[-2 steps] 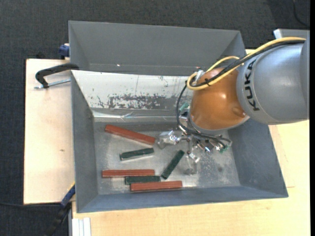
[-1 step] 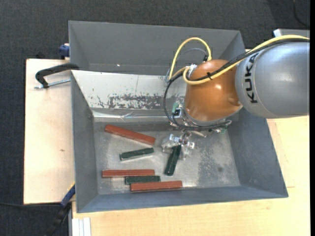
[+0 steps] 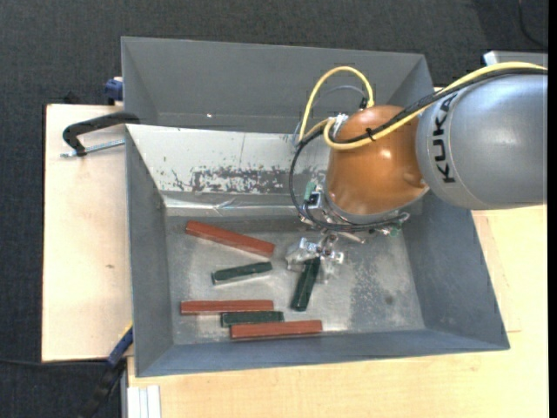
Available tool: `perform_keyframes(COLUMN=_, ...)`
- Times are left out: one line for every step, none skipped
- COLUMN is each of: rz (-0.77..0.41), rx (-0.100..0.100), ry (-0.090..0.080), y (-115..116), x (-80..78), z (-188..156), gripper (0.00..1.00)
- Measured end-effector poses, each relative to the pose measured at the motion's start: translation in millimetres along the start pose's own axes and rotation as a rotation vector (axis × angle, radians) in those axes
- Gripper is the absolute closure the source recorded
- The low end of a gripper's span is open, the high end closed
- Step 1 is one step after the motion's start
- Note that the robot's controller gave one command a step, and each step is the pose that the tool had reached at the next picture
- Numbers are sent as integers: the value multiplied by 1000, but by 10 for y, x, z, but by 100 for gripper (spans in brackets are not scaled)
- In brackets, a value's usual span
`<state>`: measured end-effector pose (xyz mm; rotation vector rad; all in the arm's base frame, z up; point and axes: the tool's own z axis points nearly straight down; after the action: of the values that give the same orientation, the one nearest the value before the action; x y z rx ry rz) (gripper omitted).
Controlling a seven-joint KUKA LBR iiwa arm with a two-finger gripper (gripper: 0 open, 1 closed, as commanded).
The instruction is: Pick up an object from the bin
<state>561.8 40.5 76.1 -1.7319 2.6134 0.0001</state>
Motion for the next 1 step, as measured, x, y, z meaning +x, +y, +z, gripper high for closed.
perform_keyframes(rz=4, rx=-5, ry=2, y=-14, x=-36, z=-766, gripper=100)
